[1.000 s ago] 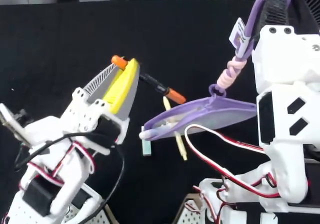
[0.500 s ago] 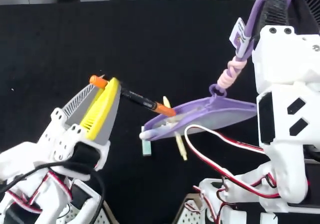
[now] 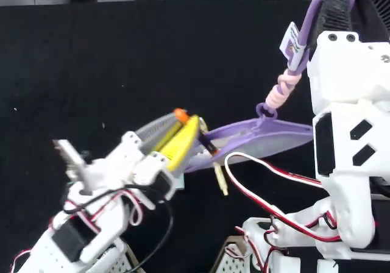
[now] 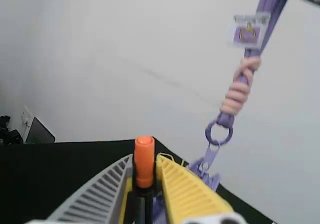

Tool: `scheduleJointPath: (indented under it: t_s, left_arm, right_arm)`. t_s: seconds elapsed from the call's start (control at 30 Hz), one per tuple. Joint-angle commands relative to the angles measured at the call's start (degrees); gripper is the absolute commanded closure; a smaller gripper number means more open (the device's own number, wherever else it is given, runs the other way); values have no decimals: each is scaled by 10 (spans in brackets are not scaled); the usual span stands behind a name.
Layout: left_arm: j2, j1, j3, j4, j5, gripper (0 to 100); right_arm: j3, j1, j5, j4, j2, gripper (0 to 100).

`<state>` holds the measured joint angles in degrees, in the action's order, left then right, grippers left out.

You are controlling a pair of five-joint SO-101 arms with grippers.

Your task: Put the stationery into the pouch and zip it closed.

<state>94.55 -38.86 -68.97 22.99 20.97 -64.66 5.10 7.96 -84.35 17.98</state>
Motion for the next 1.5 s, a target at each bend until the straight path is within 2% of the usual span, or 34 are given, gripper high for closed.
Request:
scheduleJointPath:
  t_s: [0.0,0.1,0.2,0.47,0.6,0.7,0.8,0.97,1.2,1.37,1.47]
  left_arm:
    - [-4,-36,-53,-33,-62,931]
    - [-4,-36,-61,-33,-57,864]
    - [-4,-40,-40,-22,-62,848]
    - [-4,-39,110,76,-109,819]
    - [-4,88,193,164,-99,820]
    - [-18,186,201,221,-68,819]
    - [-72,233,179,259,-64,819]
    - [-206,240,138,260,-64,819]
    - [-349,192,135,259,-60,819]
    - [-381,195,109,216,-58,823]
    - [-371,192,80,187,-12,819]
  right_arm:
    - [0,8,0,11,-2,986]
    - [0,8,0,11,-2,986]
    - [0,8,1,11,-2,986]
    - [0,9,0,11,-3,986]
    - [1,10,1,15,-7,986]
    - [0,11,2,31,-30,986]
    - [-1,25,-1,54,-65,987]
    - [-5,55,-14,89,-102,987]
    - [0,125,-18,119,-112,987]
    - [-2,161,-14,120,-110,987]
    - [-1,173,-14,118,-109,987]
